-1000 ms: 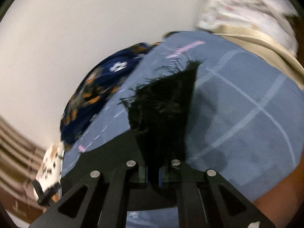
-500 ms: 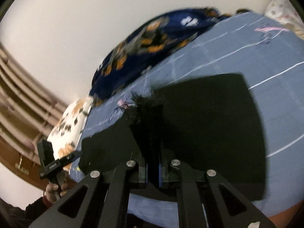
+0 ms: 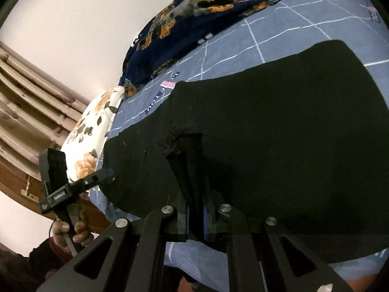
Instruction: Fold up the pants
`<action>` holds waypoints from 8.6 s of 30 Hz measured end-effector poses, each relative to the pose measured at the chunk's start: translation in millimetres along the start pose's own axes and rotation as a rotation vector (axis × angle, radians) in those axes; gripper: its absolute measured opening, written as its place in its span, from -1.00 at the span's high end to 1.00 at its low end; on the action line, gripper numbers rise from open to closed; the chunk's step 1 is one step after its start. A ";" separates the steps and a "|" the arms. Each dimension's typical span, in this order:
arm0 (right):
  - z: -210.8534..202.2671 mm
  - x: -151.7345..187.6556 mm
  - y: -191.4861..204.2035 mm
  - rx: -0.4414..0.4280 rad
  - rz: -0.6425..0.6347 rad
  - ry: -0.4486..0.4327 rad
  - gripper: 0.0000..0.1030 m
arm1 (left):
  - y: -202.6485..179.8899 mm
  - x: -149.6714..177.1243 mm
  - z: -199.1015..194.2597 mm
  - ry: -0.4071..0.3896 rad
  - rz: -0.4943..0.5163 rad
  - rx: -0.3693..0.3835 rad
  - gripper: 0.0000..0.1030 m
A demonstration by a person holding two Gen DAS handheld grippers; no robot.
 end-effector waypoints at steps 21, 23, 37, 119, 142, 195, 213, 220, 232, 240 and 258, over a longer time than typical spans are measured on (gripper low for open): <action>3.6 18.7 49.9 -0.313 -0.091 0.088 -0.30 | 7.5 6.8 9.2 0.044 -0.032 0.006 -0.65; -7.9 12.7 52.9 -0.367 -0.077 0.068 -0.30 | 7.5 6.8 9.2 0.046 -0.031 0.006 -0.65; 18.2 31.3 16.8 -0.098 -0.124 0.105 0.85 | 7.0 8.3 10.2 0.048 -0.038 0.019 -0.66; 11.6 46.9 5.5 -0.505 0.557 0.227 0.25 | -44.0 12.5 36.7 0.210 -0.015 0.196 -0.66; -23.4 31.7 -32.3 -0.517 0.545 0.110 -0.40 | -117.5 -84.1 134.5 0.266 0.260 0.248 -0.63; -3.5 -11.2 11.9 -0.445 0.318 0.087 -0.73 | 121.4 -65.2 -76.5 -0.077 -0.126 -0.092 -0.29; 31.3 9.8 40.4 -0.314 0.270 0.186 -0.72 | 129.8 -40.2 -9.3 0.141 -0.059 0.239 -0.88; 39.7 10.9 73.4 -0.351 0.205 0.209 -0.73 | 124.6 -39.6 -17.7 0.090 -0.074 0.144 0.43; 23.7 -20.7 101.5 -0.679 0.189 0.122 -0.74 | -95.7 -81.6 -38.5 0.125 0.022 0.395 0.68; 2.7 -19.3 63.2 -0.708 0.263 0.079 -1.00 | -191.9 -76.1 43.2 0.290 0.068 0.505 0.69; -7.1 -22.8 13.2 -0.402 0.279 0.121 0.50 | -82.1 -42.8 17.5 0.139 0.038 0.213 -0.40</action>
Point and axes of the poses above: each gripper's, at about its wrist camera, not at the fingertips, and z roughly the way its jaws point, y to its left, x to its underside, the point moved 7 cm from there along z, roughly the way its jaws point, and after that the axes turned 2 degrees about x, right-handed, at the moved point
